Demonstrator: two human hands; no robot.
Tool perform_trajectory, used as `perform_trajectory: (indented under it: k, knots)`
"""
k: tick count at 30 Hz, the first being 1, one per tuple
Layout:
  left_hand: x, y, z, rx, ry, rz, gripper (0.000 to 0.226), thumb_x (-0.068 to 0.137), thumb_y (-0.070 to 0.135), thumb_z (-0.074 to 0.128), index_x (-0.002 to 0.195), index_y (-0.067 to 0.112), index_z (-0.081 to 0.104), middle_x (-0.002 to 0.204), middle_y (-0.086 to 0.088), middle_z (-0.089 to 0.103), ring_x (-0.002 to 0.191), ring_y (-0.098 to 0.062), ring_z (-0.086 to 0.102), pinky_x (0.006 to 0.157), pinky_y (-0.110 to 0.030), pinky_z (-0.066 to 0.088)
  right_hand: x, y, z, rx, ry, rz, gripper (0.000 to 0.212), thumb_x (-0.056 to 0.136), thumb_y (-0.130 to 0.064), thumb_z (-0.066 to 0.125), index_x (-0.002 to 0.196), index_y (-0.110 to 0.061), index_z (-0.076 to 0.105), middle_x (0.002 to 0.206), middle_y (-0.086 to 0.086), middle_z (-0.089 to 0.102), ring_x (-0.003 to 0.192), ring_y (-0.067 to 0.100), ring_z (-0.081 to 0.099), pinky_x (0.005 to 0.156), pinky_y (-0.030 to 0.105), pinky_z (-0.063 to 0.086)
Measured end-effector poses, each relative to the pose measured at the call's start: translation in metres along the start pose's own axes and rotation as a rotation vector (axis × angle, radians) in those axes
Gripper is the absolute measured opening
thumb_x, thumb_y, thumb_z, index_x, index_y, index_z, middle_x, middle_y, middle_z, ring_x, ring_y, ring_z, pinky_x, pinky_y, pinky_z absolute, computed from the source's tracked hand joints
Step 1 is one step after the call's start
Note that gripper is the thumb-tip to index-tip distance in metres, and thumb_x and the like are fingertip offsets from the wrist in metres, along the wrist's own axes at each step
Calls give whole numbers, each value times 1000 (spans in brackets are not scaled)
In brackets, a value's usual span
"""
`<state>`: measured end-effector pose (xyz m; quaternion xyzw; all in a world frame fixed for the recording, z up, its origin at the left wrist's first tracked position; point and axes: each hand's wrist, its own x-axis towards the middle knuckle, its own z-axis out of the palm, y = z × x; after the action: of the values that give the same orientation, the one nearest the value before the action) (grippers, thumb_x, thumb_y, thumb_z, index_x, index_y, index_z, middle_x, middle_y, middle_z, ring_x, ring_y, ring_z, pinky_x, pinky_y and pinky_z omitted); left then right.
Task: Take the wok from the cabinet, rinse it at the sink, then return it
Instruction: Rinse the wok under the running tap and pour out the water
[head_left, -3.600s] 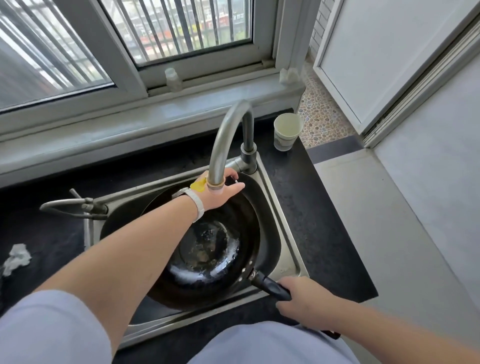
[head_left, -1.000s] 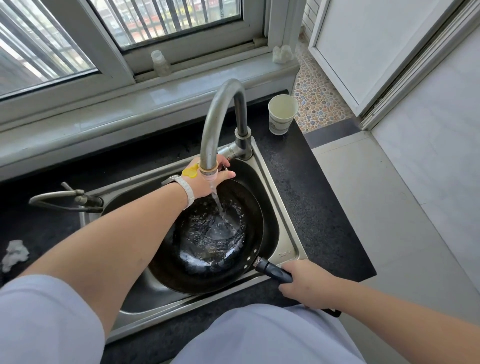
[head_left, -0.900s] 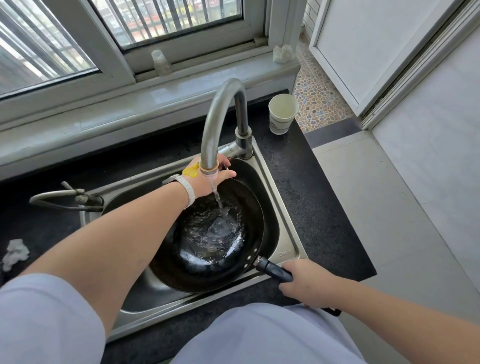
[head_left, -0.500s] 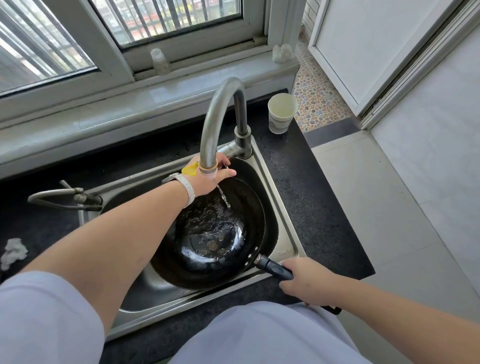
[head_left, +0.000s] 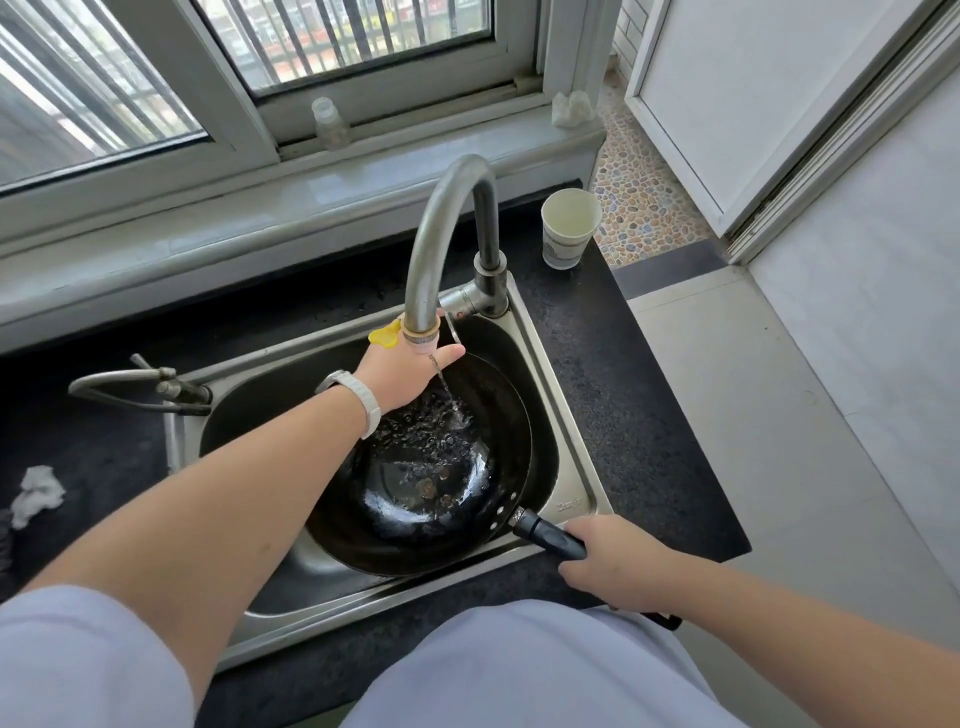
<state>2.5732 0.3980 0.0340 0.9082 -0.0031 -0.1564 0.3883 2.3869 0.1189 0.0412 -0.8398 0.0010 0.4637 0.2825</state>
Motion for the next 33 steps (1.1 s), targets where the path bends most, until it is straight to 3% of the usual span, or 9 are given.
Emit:
perform_trajectory:
  k: [6,10,12,15,18,22,27,30,33]
  knots:
    - [-76,-15,10,-161,78,-185,32,85,45,71,113,36,60,104,16,66,93,6,62,73,-9,45,1,-7,-5,6,15,-22,18,84,-27,63,91,-10,62,76,6,62,62,17,54,56,32,46]
    - [-134,-10,27,-305,194,-311,8,85,39,70,91,35,67,88,14,71,81,2,65,70,-14,48,3,-9,-10,5,-4,-41,15,85,-26,62,92,-13,62,74,4,60,58,17,56,52,31,54]
    - [-167,1,40,-362,226,-335,9,80,45,65,83,37,67,78,15,70,72,2,63,61,-11,46,4,-8,-11,22,-23,-41,16,85,-27,62,93,-13,63,73,6,61,56,19,58,48,30,56]
    - [-207,14,70,-346,135,-379,18,77,52,58,79,35,65,75,9,69,69,-6,63,64,-18,51,8,-7,-13,-9,-43,-51,19,85,-28,61,96,-12,64,72,6,62,50,18,59,48,34,58]
    - [-222,24,101,-370,44,-478,22,84,43,60,75,24,64,73,0,71,62,-6,64,64,-27,52,11,-7,-18,-37,-52,-84,13,84,-29,61,89,-17,62,68,4,61,41,15,58,47,35,57]
    - [-219,41,134,-582,-57,-618,22,93,37,59,88,16,64,79,-2,71,61,-8,66,55,-23,50,11,-13,-25,-82,-39,-138,14,85,-28,63,89,-15,63,66,4,63,40,16,62,45,33,56]
    - [-211,59,160,-890,-53,-677,50,75,53,63,111,19,59,92,-1,72,71,-10,69,55,-22,51,8,-21,-32,-94,-62,-200,21,89,-31,63,91,-10,64,69,7,63,45,18,62,48,37,57]
    - [-211,61,163,-1159,12,-622,47,78,45,67,115,17,58,94,1,73,82,-12,70,60,-24,50,2,-24,-32,-69,-75,-219,28,89,-37,64,92,-10,65,66,6,62,44,16,59,44,30,50]
    - [-207,54,160,-1417,73,-518,34,85,31,69,115,18,61,108,-7,72,92,-16,69,72,-29,54,-2,-25,-28,-56,-73,-216,19,89,-30,64,93,-12,64,67,6,62,42,16,58,46,30,51]
